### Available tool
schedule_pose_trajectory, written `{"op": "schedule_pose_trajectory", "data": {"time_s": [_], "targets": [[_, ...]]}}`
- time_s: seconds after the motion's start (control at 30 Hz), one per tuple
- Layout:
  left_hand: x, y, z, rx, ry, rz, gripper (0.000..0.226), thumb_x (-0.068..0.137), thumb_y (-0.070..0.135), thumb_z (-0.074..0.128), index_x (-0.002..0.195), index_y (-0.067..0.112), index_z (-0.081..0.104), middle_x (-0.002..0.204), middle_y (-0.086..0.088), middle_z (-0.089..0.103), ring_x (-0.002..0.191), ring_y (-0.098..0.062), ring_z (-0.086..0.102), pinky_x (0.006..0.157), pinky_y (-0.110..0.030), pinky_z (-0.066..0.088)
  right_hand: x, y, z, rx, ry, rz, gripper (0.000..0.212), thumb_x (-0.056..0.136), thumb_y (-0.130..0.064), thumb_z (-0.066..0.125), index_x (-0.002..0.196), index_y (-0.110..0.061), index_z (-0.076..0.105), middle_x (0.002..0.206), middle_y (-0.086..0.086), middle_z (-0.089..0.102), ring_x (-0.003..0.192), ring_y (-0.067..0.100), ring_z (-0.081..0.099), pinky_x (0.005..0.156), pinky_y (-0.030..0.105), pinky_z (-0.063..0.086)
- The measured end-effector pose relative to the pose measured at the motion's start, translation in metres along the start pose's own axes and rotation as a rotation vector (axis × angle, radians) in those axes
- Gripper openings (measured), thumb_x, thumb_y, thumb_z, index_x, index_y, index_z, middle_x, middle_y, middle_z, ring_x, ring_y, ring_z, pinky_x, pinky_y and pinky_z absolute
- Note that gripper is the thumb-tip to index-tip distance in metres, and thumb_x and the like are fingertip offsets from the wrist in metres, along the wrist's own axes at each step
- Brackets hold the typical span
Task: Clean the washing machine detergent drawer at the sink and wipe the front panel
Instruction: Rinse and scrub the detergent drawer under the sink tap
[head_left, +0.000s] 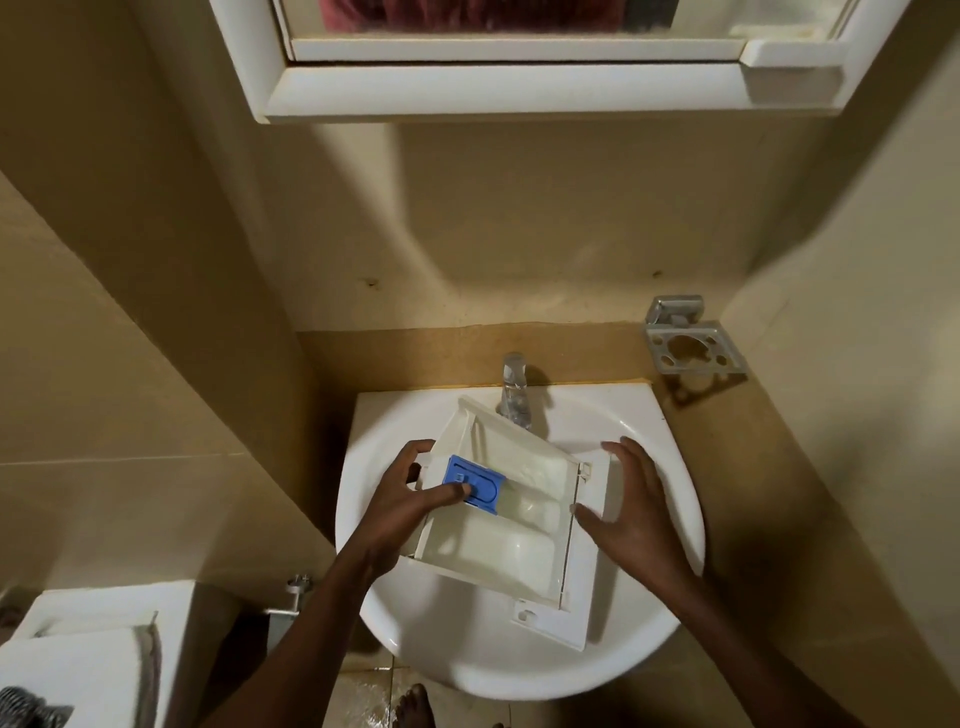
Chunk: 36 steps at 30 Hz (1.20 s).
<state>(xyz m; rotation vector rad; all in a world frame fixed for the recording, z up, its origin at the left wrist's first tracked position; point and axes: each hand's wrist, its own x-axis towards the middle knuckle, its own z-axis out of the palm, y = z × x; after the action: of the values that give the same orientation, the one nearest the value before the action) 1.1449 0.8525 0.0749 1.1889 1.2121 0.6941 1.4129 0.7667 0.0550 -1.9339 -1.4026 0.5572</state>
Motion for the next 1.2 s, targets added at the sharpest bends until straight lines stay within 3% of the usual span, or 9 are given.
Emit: {"op": "schedule_pose_trajectory", "data": {"time_s": [0.1, 0.2, 0.3, 0.4, 0.5, 0.77, 0.97, 1.07, 1.2], "targets": [[0.001, 0.010, 0.006, -0.038, -0.034, 0.002, 0.058, 0.064, 0.040, 0.081, 0.117, 0.040, 0.056, 0.113, -0.007, 0.068, 0.096, -0.027, 0.069, 0.077, -0.044, 0.061, 0.003, 0.006, -0.007, 0.623, -0.175, 0.434, 0.110, 0.058, -0.050, 0.088, 0.145, -0.044, 0.021, 0.147, -0.010, 0.040, 0.129, 0.014, 0.045, 0.107, 0.047, 0.039], [0.003, 0.024, 0.013, -0.063, -0.072, 0.024, 0.058, 0.067, 0.037, 0.081, 0.119, 0.040, 0.056, 0.113, -0.010, 0.067, 0.099, -0.033, 0.069, 0.081, -0.051, 0.059, 0.003, 0.002, -0.015, 1.091, -0.339, 0.577, 0.082, 0.064, -0.050, 0.082, 0.137, -0.029, 0.050, 0.131, 0.007, 0.062, 0.119, 0.027, 0.060, 0.107, 0.053, 0.039], [0.004, 0.036, 0.017, -0.102, -0.093, 0.031, 0.055, 0.069, 0.034, 0.080, 0.119, 0.038, 0.057, 0.112, -0.012, 0.069, 0.099, -0.036, 0.069, 0.083, -0.054, 0.056, 0.004, -0.011, -0.024, 1.236, -0.411, 0.579, 0.076, 0.062, -0.043, 0.084, 0.129, -0.016, 0.061, 0.127, 0.016, 0.063, 0.119, 0.035, 0.058, 0.105, 0.052, 0.041], [0.006, 0.040, 0.011, -0.161, -0.129, -0.004, 0.052, 0.072, 0.034, 0.077, 0.120, 0.035, 0.057, 0.112, -0.014, 0.070, 0.100, -0.037, 0.068, 0.081, -0.052, 0.055, 0.011, -0.019, -0.037, 1.225, -0.426, 0.511, 0.080, 0.054, -0.044, 0.089, 0.125, -0.016, 0.065, 0.125, 0.014, 0.065, 0.114, 0.032, 0.063, 0.094, 0.044, 0.052], [0.007, 0.035, 0.008, -0.211, -0.169, -0.051, 0.048, 0.077, 0.032, 0.073, 0.121, 0.033, 0.055, 0.115, -0.012, 0.071, 0.103, -0.035, 0.067, 0.082, -0.050, 0.053, 0.020, -0.026, -0.046, 1.175, -0.456, 0.505, 0.062, 0.071, -0.045, 0.077, 0.126, -0.017, 0.063, 0.124, 0.012, 0.066, 0.113, 0.028, 0.064, 0.092, 0.040, 0.054], [0.007, 0.003, -0.001, -0.112, -0.368, -0.234, 0.070, 0.075, 0.033, 0.080, 0.136, 0.035, 0.046, 0.125, -0.005, 0.067, 0.120, -0.022, 0.061, 0.098, -0.043, 0.049, 0.044, -0.018, -0.059, 0.866, -0.349, 0.294, 0.078, 0.061, -0.043, 0.078, 0.133, -0.032, 0.049, 0.127, 0.006, 0.063, 0.116, 0.031, 0.060, 0.100, 0.055, 0.046], [0.012, 0.003, -0.006, -0.081, -0.274, -0.167, 0.068, 0.067, 0.017, 0.083, 0.127, 0.027, 0.054, 0.110, -0.007, 0.073, 0.103, -0.021, 0.068, 0.095, -0.036, 0.050, 0.047, -0.023, -0.063, 0.717, -0.401, 0.139, 0.094, 0.063, -0.031, 0.079, 0.143, -0.038, 0.032, 0.131, 0.004, 0.060, 0.118, 0.026, 0.059, 0.098, 0.047, 0.049], [0.018, 0.008, -0.012, -0.040, -0.234, -0.099, 0.072, 0.065, 0.012, 0.086, 0.128, 0.025, 0.055, 0.117, -0.005, 0.071, 0.113, -0.020, 0.065, 0.099, -0.038, 0.050, 0.049, -0.023, -0.063, 0.660, -0.473, 0.122, 0.105, 0.059, -0.020, 0.081, 0.144, -0.043, 0.023, 0.133, -0.004, 0.057, 0.120, 0.020, 0.057, 0.095, 0.042, 0.052], [0.019, 0.014, -0.017, 0.069, -0.150, -0.013, 0.062, 0.070, 0.001, 0.083, 0.120, 0.027, 0.058, 0.116, -0.003, 0.069, 0.115, -0.014, 0.061, 0.086, -0.029, 0.052, 0.048, -0.025, -0.060, 0.567, -0.531, 0.126, 0.113, 0.064, 0.002, 0.073, 0.148, -0.039, 0.009, 0.133, -0.013, 0.051, 0.121, 0.013, 0.052, 0.083, 0.031, 0.055]]}}
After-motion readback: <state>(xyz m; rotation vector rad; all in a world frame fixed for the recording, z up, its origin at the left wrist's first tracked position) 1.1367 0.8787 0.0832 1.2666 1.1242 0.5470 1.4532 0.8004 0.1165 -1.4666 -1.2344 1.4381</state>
